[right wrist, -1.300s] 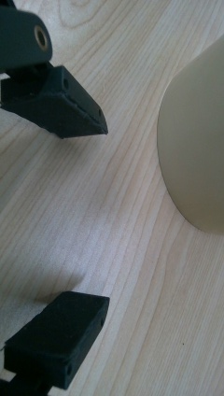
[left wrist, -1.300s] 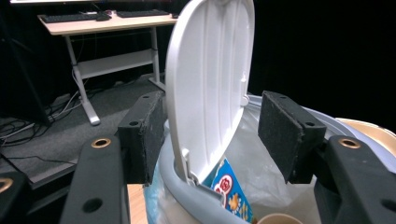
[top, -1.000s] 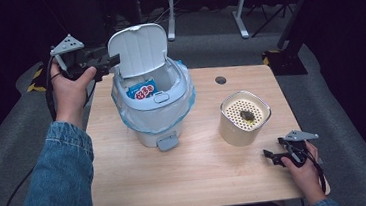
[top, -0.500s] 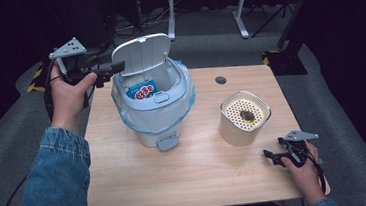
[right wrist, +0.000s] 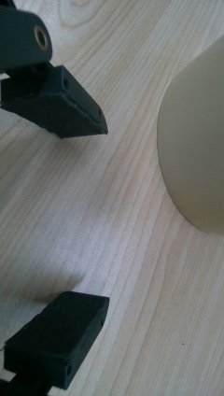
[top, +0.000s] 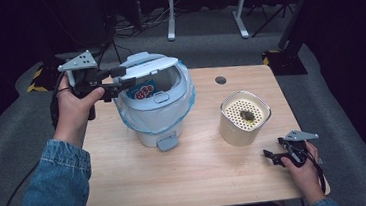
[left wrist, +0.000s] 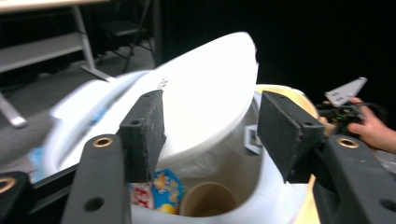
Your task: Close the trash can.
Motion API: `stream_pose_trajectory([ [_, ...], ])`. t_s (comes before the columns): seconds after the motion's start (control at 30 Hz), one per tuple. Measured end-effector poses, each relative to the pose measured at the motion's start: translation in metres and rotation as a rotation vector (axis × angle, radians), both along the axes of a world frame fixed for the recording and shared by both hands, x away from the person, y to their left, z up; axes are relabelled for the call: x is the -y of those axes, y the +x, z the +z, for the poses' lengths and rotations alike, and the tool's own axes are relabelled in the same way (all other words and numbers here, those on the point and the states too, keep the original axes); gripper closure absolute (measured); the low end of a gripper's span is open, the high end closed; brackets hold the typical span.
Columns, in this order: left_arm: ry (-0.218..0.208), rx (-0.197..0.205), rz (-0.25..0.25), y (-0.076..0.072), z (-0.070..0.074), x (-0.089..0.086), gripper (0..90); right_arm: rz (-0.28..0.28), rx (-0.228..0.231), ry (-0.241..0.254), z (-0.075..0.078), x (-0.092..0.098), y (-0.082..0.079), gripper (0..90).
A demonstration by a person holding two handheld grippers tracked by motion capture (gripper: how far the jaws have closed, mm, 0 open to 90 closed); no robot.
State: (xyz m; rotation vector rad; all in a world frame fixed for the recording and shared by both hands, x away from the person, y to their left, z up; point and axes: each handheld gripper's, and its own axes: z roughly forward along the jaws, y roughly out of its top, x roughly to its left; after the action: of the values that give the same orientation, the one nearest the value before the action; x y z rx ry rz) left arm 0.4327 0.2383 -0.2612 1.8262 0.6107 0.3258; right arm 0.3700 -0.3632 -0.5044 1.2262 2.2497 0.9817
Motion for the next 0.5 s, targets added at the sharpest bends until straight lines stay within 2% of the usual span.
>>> stream_pose_trajectory([
  [0.07, 0.009, -0.018, -0.030, 0.001, -0.003, 0.003, 45.0, 0.000, 0.000, 0.000, 0.000, 0.000, 0.000, 14.6],
  [0.13, 0.019, -0.054, -0.067, 0.003, -0.006, 0.006, 47.1, 0.000, 0.000, 0.000, 0.000, 0.000, 0.000, 14.6],
  [0.2, 0.024, -0.071, -0.079, 0.005, -0.009, 0.008, 49.3, 0.001, -0.001, 0.000, 0.000, 0.000, 0.000, 14.6],
  [0.3, 0.006, -0.087, -0.083, 0.007, -0.012, 0.010, 51.5, 0.000, 0.000, 0.000, 0.000, 0.000, 0.000, 14.6],
  [0.43, 0.026, -0.106, -0.079, 0.010, -0.014, 0.017, 53.6, 0.000, -0.001, 0.000, 0.000, 0.000, 0.000, 14.6],
  [0.5, 0.037, -0.106, -0.082, 0.011, -0.015, 0.020, 51.0, 0.000, -0.001, 0.000, 0.000, 0.000, 0.000, 14.6],
])
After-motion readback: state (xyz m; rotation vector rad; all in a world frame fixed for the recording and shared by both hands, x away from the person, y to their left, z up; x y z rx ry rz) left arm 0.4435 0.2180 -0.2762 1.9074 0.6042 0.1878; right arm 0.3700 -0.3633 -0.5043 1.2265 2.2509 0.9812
